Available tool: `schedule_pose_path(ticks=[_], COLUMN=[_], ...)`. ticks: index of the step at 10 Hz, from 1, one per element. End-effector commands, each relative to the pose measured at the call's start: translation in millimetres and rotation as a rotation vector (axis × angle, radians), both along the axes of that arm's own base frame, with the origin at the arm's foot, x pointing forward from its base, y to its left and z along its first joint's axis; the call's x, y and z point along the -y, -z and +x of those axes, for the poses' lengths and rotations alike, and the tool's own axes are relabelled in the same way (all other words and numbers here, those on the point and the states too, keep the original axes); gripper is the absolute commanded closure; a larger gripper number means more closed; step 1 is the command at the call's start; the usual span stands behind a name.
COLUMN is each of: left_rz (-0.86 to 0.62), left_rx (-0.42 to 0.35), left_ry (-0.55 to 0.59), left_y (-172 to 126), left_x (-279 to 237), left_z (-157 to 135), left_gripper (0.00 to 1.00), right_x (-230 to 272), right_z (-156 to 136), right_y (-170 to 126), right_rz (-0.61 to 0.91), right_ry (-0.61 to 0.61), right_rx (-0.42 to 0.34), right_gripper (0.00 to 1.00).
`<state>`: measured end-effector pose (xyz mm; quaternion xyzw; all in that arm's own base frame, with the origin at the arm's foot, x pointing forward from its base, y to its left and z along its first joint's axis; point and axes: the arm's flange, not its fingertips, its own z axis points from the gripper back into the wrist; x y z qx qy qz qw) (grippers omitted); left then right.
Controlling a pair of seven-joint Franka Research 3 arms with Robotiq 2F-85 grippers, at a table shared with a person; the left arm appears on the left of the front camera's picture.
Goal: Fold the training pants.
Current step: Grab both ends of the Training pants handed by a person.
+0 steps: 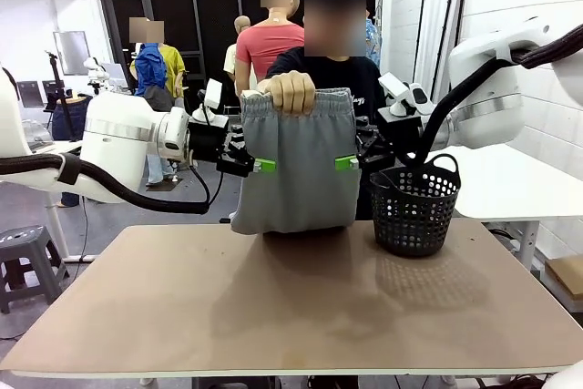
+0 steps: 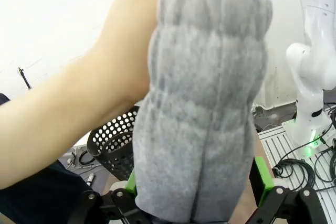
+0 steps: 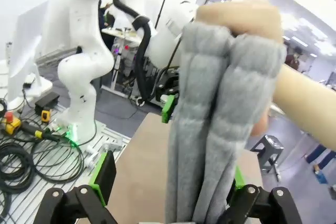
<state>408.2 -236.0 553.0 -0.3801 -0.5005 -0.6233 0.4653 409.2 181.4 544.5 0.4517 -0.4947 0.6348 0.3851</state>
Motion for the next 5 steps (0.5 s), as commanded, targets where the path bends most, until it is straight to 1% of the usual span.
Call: schedule_pose_path(ticks=[1, 3, 5], left_rz=[-0.047, -0.071, -0.08], left_rx=[-0.009, -0.036, -0.05], left_ry=[0.005, 0.01, 0.023], left_y=[-3.6, -3.9, -2.3], left_x=[-2.7, -3.0, -1.6], left_z=[0.3, 1.2, 3.3], left_gripper=[0.0, 0.0, 0.0], right_x=[-5.5, -6.7, -6.2], right_z=[3.5, 5.1, 5.3], right_y=[-3.8, -4.2, -4.7], right_rz=[0.039, 0.043, 0.05], right_ry=[0.017, 0.025, 0.009], right_rx=[-0.008, -0.047, -0.059], right_gripper=[0.0, 0.0, 0.0])
